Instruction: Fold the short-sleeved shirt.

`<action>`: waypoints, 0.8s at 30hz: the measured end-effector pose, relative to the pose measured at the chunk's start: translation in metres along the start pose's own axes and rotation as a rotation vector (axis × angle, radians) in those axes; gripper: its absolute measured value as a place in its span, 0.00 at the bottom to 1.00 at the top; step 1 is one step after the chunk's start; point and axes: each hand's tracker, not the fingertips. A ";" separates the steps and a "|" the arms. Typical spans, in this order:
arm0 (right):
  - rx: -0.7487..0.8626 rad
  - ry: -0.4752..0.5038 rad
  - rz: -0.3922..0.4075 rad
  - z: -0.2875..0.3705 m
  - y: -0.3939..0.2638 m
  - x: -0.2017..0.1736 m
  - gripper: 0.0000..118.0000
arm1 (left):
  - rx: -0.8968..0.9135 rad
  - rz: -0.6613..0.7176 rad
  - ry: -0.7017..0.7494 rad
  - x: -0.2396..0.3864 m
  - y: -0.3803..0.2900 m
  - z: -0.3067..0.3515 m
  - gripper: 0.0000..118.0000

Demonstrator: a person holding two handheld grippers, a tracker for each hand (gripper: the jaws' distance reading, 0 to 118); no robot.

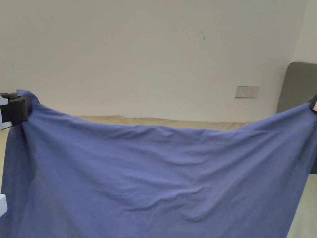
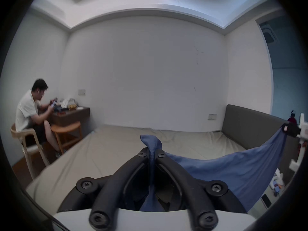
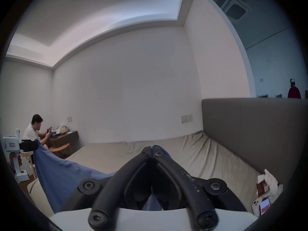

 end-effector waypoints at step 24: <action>0.166 -0.156 0.127 -0.194 0.172 -0.050 0.02 | 0.135 -0.056 0.201 0.050 0.197 -0.158 0.04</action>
